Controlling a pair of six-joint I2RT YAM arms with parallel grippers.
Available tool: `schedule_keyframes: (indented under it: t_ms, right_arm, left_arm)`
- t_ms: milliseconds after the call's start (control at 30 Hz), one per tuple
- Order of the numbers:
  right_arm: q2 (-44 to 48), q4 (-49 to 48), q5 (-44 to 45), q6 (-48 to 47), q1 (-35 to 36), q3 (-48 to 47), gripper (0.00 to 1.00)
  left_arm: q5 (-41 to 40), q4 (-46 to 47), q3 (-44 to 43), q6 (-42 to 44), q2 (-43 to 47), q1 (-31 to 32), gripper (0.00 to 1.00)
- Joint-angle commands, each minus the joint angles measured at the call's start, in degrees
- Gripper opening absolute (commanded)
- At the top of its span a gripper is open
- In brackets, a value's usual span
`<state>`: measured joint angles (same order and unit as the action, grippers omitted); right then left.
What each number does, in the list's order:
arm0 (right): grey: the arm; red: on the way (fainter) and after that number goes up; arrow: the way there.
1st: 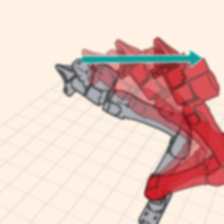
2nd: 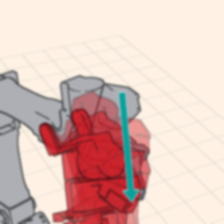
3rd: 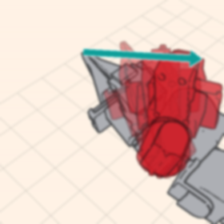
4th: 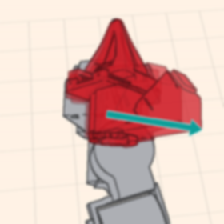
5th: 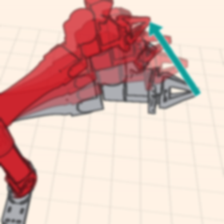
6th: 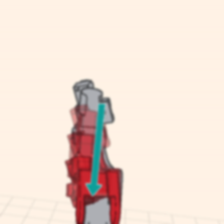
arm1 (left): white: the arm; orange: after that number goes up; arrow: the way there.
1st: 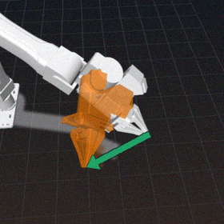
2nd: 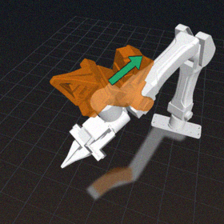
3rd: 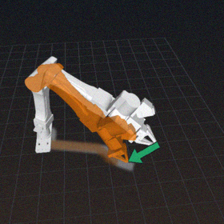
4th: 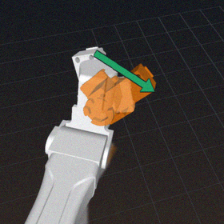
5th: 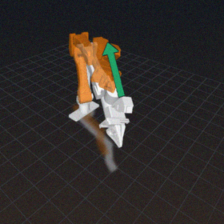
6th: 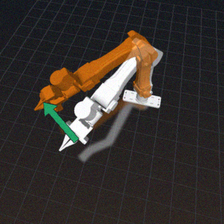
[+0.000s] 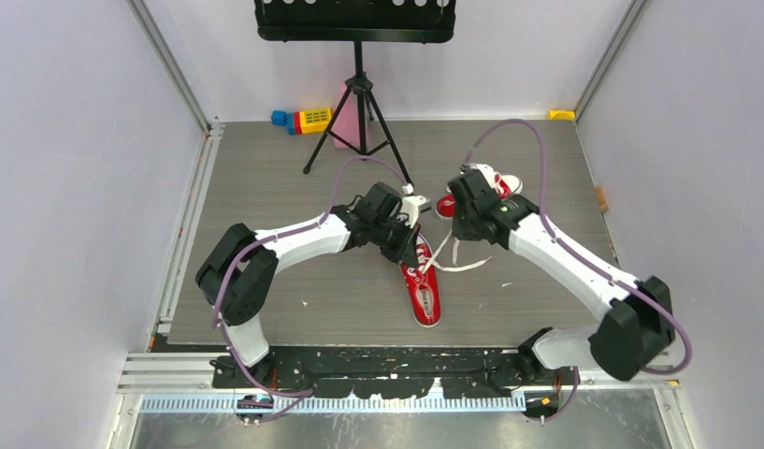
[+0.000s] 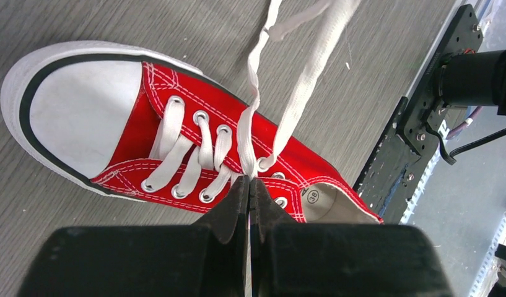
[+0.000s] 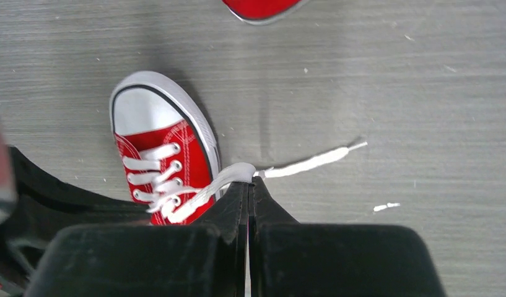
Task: Tie the shoes
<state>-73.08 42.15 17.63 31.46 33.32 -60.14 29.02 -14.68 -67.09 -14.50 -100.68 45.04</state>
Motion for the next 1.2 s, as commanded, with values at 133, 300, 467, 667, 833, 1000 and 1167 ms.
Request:
schedule_keyframes:
  t_ms: [133, 300, 467, 667, 833, 1000, 1167]
  right_arm:
    - [-11.4, -5.1, -5.7, -6.5, -0.1, -9.9, 0.00]
    - [-14.6, -11.0, -19.3, -5.2, -2.5, -8.9, 0.00]
    - [-16.1, -15.6, -34.0, -2.6, -6.1, -5.2, 0.00]
    - [-18.6, -20.1, -45.1, -0.6, -8.7, -1.0, 0.00]
    - [-21.0, -24.8, -53.6, 2.3, -8.9, 1.7, 0.00]
    - [-24.1, -27.1, -59.2, 3.5, -9.0, 3.4, 0.00]
    - [-24.0, -29.4, -63.9, 4.9, -10.0, 5.7, 0.00]
  left_arm:
    - [-2.1, 7.2, 4.4, 0.8, 3.9, 0.6, 0.00]
    - [-2.8, 10.8, 6.8, 0.7, 5.2, 0.6, 0.00]
    - [-3.9, 13.5, 8.3, 0.7, 7.3, 0.6, 0.00]
    - [-5.9, 14.3, 9.8, 0.6, 10.3, 0.6, 0.00]
    - [-7.1, 13.4, 9.3, 1.5, 10.8, 0.6, 0.00]
    - [-7.2, 12.8, 8.6, 1.7, 10.0, 0.6, 0.00]
    - [-8.5, 11.0, 7.7, 2.7, 9.4, 0.7, 0.00]
